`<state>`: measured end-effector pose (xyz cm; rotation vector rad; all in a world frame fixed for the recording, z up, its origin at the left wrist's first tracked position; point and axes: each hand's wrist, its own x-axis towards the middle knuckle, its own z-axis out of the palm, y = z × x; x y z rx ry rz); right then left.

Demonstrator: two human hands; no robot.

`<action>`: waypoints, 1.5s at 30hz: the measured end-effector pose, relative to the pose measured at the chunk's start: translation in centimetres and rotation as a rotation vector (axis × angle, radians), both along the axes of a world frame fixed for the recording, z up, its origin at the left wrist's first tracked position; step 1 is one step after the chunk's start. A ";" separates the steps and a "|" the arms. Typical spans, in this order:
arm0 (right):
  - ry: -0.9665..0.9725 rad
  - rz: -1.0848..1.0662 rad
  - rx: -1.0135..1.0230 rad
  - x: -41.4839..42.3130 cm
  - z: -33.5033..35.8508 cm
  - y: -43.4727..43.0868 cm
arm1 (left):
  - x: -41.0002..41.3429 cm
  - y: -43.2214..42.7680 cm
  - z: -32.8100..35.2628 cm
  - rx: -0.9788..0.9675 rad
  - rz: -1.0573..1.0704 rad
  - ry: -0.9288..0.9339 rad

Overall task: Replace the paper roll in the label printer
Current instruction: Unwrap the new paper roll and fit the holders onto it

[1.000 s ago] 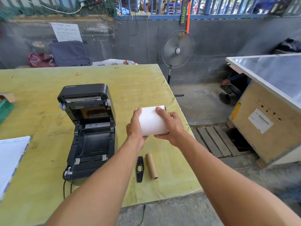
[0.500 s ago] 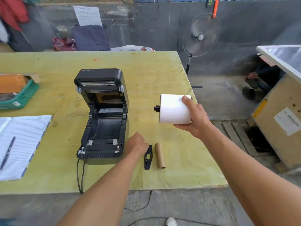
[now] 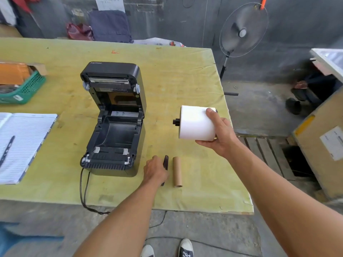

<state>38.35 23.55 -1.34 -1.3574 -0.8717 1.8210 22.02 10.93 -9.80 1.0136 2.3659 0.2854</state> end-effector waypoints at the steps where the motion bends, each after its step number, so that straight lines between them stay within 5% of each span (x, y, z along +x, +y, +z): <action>1: 0.000 -0.002 0.000 0.0 0.0 0.0 | 0.1 0.1 0.0 0.046 0.024 -0.012; 11: -0.002 -0.079 0.035 -1.0 1.5 -0.4 | -0.7 4.8 8.9 0.676 0.179 -0.277; 22: -0.042 -0.130 0.099 -2.2 4.0 -1.1 | -2.4 5.5 10.4 0.734 -0.123 -0.256; 29: -0.025 -0.108 0.097 -2.6 4.0 -1.6 | -4.7 6.0 10.6 0.794 0.022 -0.596; 39: -0.030 -0.112 0.095 -3.0 4.3 -1.9 | -4.5 6.3 12.2 0.765 -0.056 -0.713; 45: -0.022 -0.136 0.092 -3.4 4.2 -1.9 | -3.5 5.9 11.9 0.698 0.096 -0.845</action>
